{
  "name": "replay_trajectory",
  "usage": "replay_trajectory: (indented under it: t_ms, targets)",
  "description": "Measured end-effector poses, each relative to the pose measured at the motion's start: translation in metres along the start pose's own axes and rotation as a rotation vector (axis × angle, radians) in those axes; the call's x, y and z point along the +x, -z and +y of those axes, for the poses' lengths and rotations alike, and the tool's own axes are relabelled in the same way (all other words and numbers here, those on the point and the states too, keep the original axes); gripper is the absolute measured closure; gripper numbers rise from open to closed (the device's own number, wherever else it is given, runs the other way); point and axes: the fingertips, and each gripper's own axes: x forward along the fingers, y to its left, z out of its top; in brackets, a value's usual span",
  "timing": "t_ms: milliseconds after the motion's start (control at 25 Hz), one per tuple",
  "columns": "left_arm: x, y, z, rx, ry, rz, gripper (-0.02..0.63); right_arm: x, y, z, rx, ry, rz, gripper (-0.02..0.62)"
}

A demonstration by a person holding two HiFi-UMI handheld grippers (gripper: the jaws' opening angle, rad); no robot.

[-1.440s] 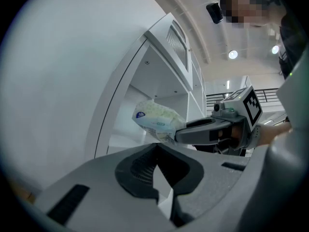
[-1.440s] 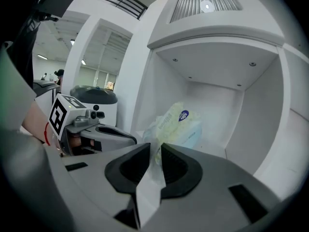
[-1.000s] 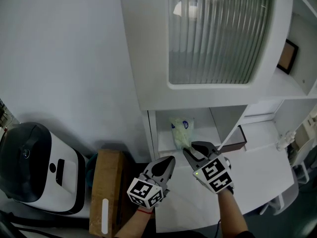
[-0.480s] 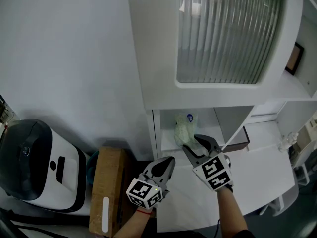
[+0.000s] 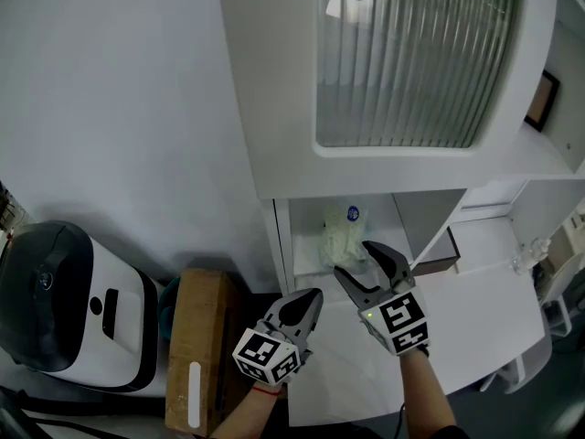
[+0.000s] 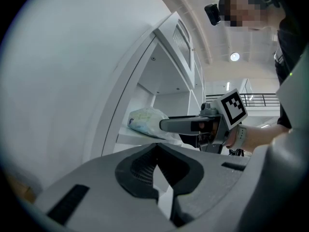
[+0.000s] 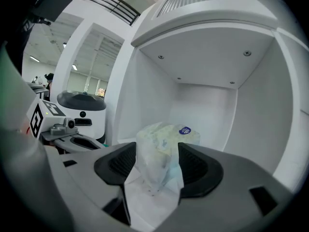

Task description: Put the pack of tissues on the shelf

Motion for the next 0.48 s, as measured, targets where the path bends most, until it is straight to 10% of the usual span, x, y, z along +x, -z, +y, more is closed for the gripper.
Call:
replay_trajectory:
  t_ms: [360,480]
  targets:
    - [0.006,0.001,-0.007,0.000,0.016,0.001,0.600,-0.026,-0.013,0.006,-0.001,0.014,-0.076,0.342]
    - [0.008,0.001,-0.008,-0.003,0.019,-0.002,0.600,-0.029,-0.008,0.008,-0.002,0.027,-0.075,0.456]
